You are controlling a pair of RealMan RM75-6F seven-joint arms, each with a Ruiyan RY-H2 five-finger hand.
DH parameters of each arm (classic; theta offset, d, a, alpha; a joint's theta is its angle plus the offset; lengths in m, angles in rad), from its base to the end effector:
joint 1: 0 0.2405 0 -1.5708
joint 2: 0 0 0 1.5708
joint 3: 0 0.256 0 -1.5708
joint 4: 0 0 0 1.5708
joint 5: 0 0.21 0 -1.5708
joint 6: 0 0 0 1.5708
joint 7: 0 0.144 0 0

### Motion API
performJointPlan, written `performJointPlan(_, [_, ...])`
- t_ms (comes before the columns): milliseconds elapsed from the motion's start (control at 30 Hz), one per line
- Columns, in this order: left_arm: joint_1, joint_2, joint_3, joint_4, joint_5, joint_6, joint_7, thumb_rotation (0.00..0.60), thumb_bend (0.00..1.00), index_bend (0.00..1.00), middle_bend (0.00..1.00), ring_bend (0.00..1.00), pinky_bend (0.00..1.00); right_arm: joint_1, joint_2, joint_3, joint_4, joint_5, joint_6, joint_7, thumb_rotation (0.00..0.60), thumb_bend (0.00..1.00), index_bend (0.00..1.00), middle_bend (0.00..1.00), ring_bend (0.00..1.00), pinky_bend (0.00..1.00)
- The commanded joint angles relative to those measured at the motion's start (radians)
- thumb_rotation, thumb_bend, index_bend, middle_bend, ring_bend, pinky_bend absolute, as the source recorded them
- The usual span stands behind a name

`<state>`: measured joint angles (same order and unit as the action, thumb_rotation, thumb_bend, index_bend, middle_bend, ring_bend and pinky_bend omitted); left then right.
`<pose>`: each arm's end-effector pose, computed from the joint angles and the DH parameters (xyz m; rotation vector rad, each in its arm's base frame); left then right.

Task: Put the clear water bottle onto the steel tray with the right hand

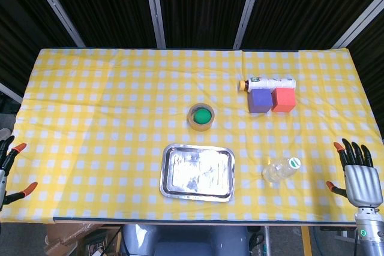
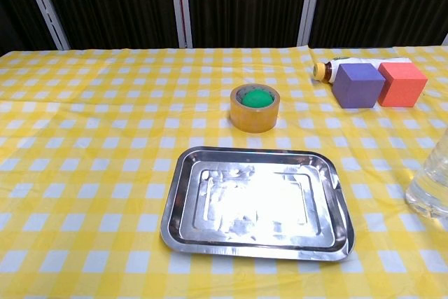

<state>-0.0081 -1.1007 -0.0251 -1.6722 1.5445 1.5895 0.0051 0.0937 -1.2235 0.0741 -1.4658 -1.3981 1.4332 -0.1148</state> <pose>-0.3036 0.1515 0.1677 -1.3222 -0.9003 -0.9481 -0.3432 -0.1898 0.1421 1.3541 -0.8491 0.7296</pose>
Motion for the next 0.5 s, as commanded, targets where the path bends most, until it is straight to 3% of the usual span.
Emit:
performJointPlan(33, [0.001,-0.001,0.001,-0.002,-0.001,-0.001,0.004,0.6,0.15,0.15,0.01,0.0,0.0,-0.003,0.0,0.0,0.0,-0.001,0.003,0.002,0.6,0.21,0.11,0.06,0.0,0.0])
performJointPlan(500, [0.003,0.012,0.005,-0.028,-0.004,-0.009,0.012,0.6,0.15,0.15,0.01,0.0,0.0,-0.007,0.006,-0.014,-0.023,-0.021,-0.004,0.007,0.6,0.21,0.11,0.06,0.0,0.0])
